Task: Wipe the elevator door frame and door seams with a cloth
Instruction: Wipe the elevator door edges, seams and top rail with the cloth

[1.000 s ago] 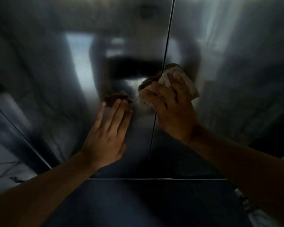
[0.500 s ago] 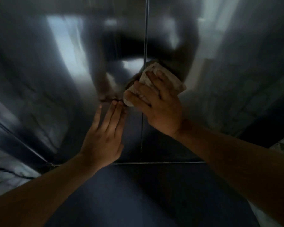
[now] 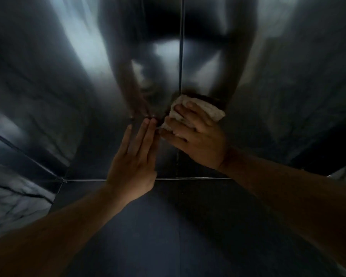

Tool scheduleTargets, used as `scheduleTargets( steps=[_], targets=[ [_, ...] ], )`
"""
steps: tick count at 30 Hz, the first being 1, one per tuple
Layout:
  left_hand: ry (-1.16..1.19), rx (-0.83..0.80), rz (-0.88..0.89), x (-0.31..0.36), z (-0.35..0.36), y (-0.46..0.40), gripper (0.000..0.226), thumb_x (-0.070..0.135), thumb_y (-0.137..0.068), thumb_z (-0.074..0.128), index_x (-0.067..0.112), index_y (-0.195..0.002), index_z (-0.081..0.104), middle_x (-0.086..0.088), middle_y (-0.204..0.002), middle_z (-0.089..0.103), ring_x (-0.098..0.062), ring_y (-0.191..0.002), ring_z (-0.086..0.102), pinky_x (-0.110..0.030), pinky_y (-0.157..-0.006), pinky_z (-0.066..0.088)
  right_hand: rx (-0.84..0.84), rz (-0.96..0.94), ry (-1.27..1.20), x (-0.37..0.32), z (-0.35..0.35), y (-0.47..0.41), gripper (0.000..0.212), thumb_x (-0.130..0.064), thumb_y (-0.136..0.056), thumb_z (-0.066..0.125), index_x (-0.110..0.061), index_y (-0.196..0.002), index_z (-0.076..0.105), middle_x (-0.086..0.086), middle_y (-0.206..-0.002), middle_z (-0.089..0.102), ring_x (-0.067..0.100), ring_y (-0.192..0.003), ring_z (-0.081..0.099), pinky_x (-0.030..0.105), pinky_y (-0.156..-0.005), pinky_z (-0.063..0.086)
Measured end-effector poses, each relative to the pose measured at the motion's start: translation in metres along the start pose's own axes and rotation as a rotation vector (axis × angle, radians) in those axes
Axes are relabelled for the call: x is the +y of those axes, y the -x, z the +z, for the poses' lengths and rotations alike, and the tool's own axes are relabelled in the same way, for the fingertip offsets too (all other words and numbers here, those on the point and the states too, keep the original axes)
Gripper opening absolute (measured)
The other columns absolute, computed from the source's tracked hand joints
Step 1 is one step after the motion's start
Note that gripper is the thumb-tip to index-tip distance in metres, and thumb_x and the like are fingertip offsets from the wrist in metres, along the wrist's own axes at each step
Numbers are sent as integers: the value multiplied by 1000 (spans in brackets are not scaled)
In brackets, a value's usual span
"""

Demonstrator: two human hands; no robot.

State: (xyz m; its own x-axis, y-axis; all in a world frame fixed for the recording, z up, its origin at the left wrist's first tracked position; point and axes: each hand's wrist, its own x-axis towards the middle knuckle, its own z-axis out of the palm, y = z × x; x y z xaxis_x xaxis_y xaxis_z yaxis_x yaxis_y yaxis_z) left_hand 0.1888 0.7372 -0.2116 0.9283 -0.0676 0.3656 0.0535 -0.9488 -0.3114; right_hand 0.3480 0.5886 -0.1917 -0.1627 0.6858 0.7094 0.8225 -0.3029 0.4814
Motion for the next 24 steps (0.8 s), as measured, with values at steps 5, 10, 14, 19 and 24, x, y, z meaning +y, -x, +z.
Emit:
scheduleTargets(
  steps=[5,10,14,19,24],
  targets=[
    [1,-17,21,8,19,13,82,17,-76,54,-12,-149,29,-30,-160,20,-42,-151,14,-63,-118,21,-5,47,-10,-15,12,12,24,-13,-99,58,-19,-116,73,7,-119,69,36,-123,51,50,-115,29],
    [23,-51,39,18,36,29,85,20,-74,54,-12,-149,30,-29,-161,19,-41,-151,15,-64,-116,23,-143,-13,-32,-33,22,39,27,-15,-103,51,-18,-121,70,7,-124,67,36,-126,51,49,-116,27],
    [24,-86,70,23,49,41,82,22,-75,54,-11,-147,33,-30,-158,25,-42,-149,22,-65,-115,24,-266,-33,-68,-54,28,54,35,-16,-106,38,-18,-120,69,7,-126,66,35,-125,54,48,-116,28],
    [34,-155,79,31,70,55,82,26,-74,56,-11,-145,36,-31,-156,30,-43,-148,24,-63,-117,22,-347,-27,-5,-76,36,78,33,-15,-105,40,-18,-108,72,6,-120,68,33,-123,51,45,-116,25],
    [23,-294,106,38,70,71,76,29,-78,52,-10,-143,43,-32,-155,31,-44,-147,25,-63,-117,22,-675,53,-135,-97,25,100,32,-13,-87,40,-13,-79,71,9,-97,68,39,-104,61,48,-95,47]
  ],
)
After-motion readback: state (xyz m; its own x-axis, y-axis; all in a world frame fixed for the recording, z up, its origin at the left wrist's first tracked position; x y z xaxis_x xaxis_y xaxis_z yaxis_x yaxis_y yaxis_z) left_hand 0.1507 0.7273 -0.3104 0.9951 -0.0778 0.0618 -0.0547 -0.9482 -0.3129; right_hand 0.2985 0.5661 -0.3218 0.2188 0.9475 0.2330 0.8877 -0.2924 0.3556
